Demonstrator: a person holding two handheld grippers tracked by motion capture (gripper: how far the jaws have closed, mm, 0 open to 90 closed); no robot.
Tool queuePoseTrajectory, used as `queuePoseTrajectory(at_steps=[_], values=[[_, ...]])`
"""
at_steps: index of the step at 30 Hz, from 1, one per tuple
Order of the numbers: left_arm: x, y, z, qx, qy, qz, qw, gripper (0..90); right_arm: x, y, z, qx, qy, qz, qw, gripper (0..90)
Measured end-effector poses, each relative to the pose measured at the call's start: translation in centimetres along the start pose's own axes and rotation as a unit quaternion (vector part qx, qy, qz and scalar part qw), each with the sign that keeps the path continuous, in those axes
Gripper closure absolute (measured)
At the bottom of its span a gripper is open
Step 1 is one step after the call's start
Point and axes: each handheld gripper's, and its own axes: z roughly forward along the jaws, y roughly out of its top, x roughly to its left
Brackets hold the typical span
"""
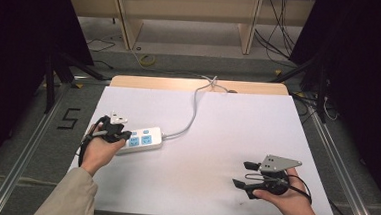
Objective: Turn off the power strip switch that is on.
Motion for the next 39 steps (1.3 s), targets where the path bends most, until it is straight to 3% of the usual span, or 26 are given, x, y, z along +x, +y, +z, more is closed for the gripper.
queuePoseTrajectory(at_steps=[21,39], values=[[0.7,1.4,0.8,0.012,0.003,0.006,0.9999,89.9,0.0,0.0,0.0,0.001,0.000,0.000,1.0000,28.4],[1.4,2.6,1.5,0.020,0.021,0.004,0.9996,89.9,0.0,0.0,0.0,0.001,0.000,0.000,1.0000,28.4]])
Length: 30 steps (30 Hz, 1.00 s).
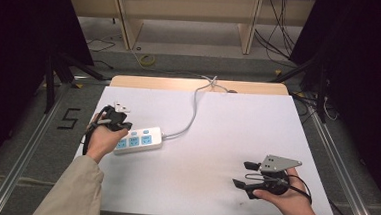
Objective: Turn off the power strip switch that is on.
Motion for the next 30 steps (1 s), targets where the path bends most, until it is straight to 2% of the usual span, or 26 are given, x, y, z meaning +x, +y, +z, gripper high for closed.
queuePoseTrajectory(at_steps=[17,30], values=[[0.2,1.0,0.7,0.010,0.009,0.009,0.9999,89.9,0.0,0.0,0.0,0.002,0.000,-0.002,1.0000,28.4],[0.6,1.4,1.6,0.034,0.003,0.012,0.9993,89.9,0.0,0.0,0.1,0.002,0.001,0.000,1.0000,28.4]])
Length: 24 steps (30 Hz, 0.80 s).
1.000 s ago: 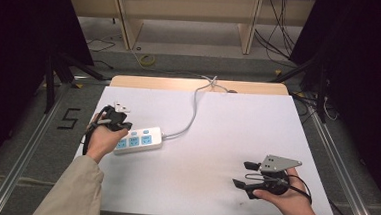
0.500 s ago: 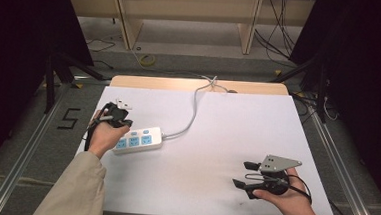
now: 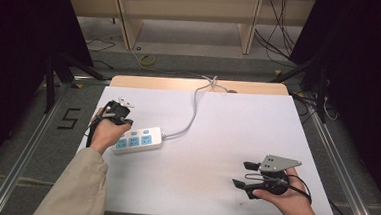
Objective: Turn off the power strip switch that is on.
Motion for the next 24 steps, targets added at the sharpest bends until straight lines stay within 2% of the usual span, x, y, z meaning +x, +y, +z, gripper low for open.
queuePoseTrajectory(at_steps=[24], values=[[-0.7,0.2,1.8,0.053,-0.025,0.019,0.9981,89.9,0.0,0.0,0.0,0.000,0.001,-0.001,1.0000,28.4]])
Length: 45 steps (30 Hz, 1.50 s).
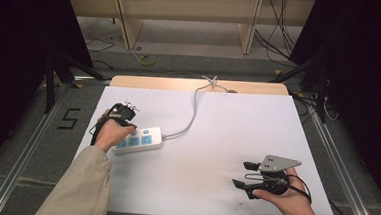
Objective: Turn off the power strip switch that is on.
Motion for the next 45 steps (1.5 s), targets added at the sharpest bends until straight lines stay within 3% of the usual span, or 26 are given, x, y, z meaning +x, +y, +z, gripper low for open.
queuePoseTrajectory(at_steps=[18,31,45], values=[[-0.3,0.3,0.3,0.023,-0.008,0.005,0.9997,89.9,0.0,0.0,0.0,0.001,0.001,0.000,1.0000,28.4],[-0.2,0.6,0.3,0.034,-0.012,-0.003,0.9993,89.9,0.1,0.0,0.0,0.003,0.001,0.000,1.0000,28.4],[-0.5,1.0,0.4,0.053,-0.002,0.005,0.9986,90.0,0.1,-0.1,0.0,0.003,0.001,0.000,1.0000,28.3]])
